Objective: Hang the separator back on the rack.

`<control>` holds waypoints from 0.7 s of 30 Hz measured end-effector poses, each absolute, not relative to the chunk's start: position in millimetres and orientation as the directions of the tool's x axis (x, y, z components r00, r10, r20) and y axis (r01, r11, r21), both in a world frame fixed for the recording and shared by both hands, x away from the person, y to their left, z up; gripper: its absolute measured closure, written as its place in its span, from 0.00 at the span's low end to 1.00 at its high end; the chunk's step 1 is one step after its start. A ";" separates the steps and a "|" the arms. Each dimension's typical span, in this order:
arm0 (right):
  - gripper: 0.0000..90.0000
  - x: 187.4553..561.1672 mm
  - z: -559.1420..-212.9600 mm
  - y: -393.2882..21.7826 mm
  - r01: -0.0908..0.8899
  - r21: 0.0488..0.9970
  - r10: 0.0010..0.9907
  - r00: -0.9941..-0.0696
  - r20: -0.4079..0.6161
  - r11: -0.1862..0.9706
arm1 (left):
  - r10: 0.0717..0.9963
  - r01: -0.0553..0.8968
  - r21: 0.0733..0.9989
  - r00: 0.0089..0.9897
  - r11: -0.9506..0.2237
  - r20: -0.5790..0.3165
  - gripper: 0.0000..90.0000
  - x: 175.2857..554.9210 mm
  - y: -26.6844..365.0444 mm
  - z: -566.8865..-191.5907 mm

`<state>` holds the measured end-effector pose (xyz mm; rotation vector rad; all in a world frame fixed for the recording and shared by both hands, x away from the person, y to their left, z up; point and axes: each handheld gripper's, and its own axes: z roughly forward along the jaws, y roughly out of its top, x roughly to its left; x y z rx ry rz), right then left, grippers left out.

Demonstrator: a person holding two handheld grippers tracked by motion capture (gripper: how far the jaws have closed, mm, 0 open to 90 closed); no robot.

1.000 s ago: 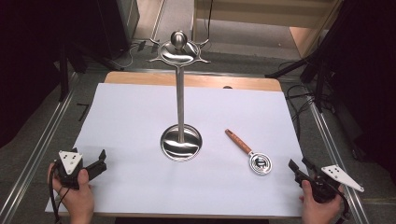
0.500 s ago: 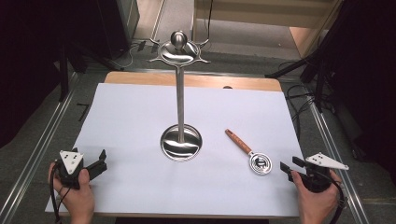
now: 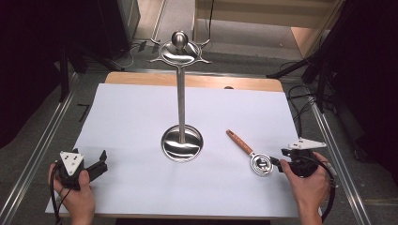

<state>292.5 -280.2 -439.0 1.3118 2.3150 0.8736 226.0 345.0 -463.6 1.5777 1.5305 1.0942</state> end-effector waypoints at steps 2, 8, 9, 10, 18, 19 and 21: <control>0.47 297.6 -437.9 -275.2 0.653 0.641 0.847 -0.531 0.006 0.404 | 0.993 0.429 0.899 -0.043 -0.083 0.113 0.14 226.2 345.0 -463.6; 0.49 311.1 -436.1 -264.5 0.668 0.589 0.821 -0.570 0.012 0.455 | 0.993 0.428 0.900 -0.041 -0.084 0.112 0.15 226.1 345.0 -463.6; 0.50 313.2 -435.8 -263.7 0.675 0.577 0.820 -0.572 0.016 0.459 | 0.993 0.429 0.899 -0.041 -0.085 0.114 0.15 226.2 344.9 -463.6; 0.50 315.5 -435.9 -263.5 0.677 0.571 0.817 -0.576 0.018 0.465 | 0.992 0.429 0.899 -0.041 -0.087 0.115 0.15 226.4 344.7 -463.6; 0.53 326.9 -428.9 -259.4 0.695 0.527 0.811 -0.584 0.018 0.489 | 0.991 0.419 0.903 -0.038 -0.098 0.126 0.15 225.1 343.7 -463.8; 0.53 327.7 -428.6 -257.8 0.696 0.521 0.809 -0.587 0.017 0.494 | 0.992 0.413 0.906 -0.043 -0.093 0.122 0.15 224.1 343.7 -463.7; 0.53 328.2 -428.5 -255.9 0.698 0.519 0.808 -0.588 0.023 0.493 | 0.992 0.408 0.908 -0.043 -0.090 0.118 0.15 224.0 344.1 -463.7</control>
